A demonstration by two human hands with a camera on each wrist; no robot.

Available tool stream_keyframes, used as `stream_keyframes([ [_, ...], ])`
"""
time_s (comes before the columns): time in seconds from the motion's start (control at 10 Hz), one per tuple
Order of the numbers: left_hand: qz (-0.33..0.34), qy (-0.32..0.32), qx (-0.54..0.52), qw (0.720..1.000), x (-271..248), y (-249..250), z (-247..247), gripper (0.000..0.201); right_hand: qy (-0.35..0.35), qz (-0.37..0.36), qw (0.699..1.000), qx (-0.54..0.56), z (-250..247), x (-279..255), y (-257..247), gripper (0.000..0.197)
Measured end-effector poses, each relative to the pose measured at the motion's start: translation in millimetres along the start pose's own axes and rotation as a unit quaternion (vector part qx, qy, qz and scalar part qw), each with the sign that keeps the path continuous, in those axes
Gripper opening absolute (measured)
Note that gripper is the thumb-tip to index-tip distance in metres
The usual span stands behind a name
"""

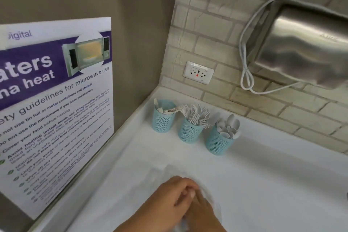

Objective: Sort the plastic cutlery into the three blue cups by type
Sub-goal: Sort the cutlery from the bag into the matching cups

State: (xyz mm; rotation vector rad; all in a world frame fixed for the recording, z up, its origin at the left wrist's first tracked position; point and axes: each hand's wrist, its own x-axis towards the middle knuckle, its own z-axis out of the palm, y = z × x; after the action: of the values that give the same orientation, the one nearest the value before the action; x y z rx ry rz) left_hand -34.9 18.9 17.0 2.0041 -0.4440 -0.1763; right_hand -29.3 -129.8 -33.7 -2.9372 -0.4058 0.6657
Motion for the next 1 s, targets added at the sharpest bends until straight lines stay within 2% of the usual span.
stream_keyframes([
  [0.1,-0.073,-0.078,0.088,0.990,-4,-6,16,0.038,0.050,0.050,0.995,0.065,20,0,-1,0.068],
  [0.2,-0.131,-0.127,0.143,0.973,-6,-13,22,0.050,0.023,0.082,0.996,-0.023,5,-4,-17,0.075],
  [0.3,-0.177,-0.175,0.223,0.943,0,-26,31,0.059,-0.028,0.070,0.997,0.005,9,2,-11,0.080],
  [0.4,-0.211,-0.211,0.317,0.900,9,-35,40,0.062,-0.030,0.060,0.998,-0.003,8,3,-12,0.080],
  [0.5,-0.228,-0.229,0.327,0.888,14,-40,45,0.054,-0.036,0.054,0.998,0.006,9,5,-6,0.077],
  [0.6,-0.210,-0.226,0.320,0.896,10,-45,44,0.053,-0.021,0.044,0.999,0.018,15,10,-4,0.072],
  [0.7,-0.159,-0.215,0.301,0.915,0,-41,34,0.056,-0.001,0.051,0.999,0.006,13,14,-2,0.076],
  [0.8,-0.111,-0.164,0.256,0.946,-4,-34,18,0.051,-0.006,0.083,0.996,0.012,2,13,2,0.077],
  [0.9,-0.108,-0.095,0.214,0.966,-1,-30,10,0.045,-0.020,0.097,0.995,0.011,-5,9,0,0.077],
  [1.0,-0.156,-0.086,0.218,0.960,3,-32,7,0.043,-0.012,0.077,0.997,0.025,-14,6,-1,0.070],
])
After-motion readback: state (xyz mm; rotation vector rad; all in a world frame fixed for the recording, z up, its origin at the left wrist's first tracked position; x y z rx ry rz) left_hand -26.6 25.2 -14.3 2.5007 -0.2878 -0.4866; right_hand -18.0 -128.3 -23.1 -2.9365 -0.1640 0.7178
